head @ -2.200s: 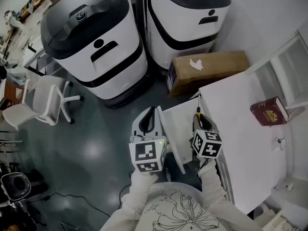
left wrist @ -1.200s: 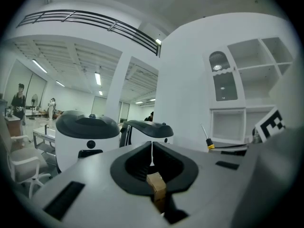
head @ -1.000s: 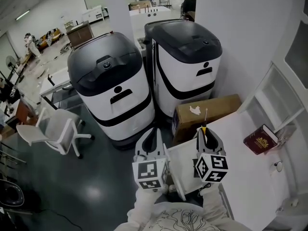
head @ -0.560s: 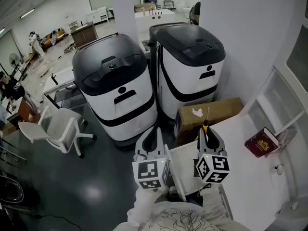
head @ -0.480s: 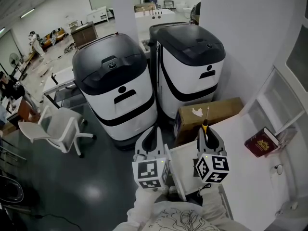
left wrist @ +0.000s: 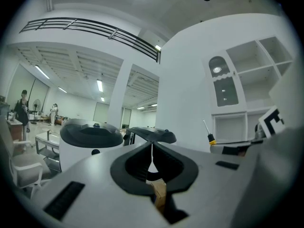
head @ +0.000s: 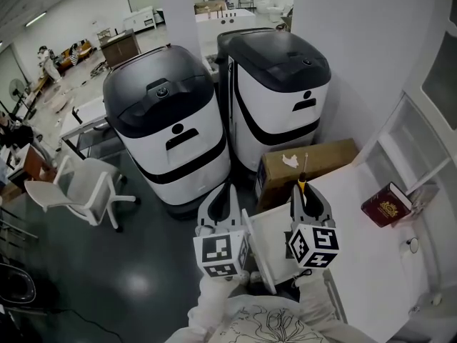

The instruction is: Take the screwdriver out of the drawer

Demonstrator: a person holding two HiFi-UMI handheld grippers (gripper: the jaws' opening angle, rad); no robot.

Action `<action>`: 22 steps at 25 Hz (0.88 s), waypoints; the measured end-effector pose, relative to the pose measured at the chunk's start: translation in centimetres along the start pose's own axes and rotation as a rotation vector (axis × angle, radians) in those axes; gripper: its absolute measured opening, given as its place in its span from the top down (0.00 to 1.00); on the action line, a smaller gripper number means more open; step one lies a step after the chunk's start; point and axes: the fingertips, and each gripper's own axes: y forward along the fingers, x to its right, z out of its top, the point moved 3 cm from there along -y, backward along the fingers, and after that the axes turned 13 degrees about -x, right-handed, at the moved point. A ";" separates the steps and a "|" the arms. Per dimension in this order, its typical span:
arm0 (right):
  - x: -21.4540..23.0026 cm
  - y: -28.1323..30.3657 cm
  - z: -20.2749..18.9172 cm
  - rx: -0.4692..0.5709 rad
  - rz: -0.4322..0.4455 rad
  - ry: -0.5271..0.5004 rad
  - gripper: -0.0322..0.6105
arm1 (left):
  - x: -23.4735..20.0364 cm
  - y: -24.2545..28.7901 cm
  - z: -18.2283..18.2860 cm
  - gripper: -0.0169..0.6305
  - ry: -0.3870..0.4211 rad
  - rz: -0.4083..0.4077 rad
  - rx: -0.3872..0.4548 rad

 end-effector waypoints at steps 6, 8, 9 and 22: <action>-0.1 0.2 -0.2 -0.007 -0.004 -0.006 0.84 | -0.1 0.3 -0.2 0.96 0.000 -0.006 -0.009; -0.1 0.4 -0.2 -0.009 -0.005 -0.005 0.84 | -0.1 0.4 -0.2 0.96 0.001 -0.009 -0.012; 0.0 0.4 -0.2 -0.009 -0.006 -0.005 0.84 | -0.1 0.5 -0.2 0.96 0.002 -0.010 -0.013; 0.2 1.1 -0.4 -0.023 -0.007 0.001 0.84 | -0.2 1.2 -0.4 0.96 0.000 -0.010 -0.023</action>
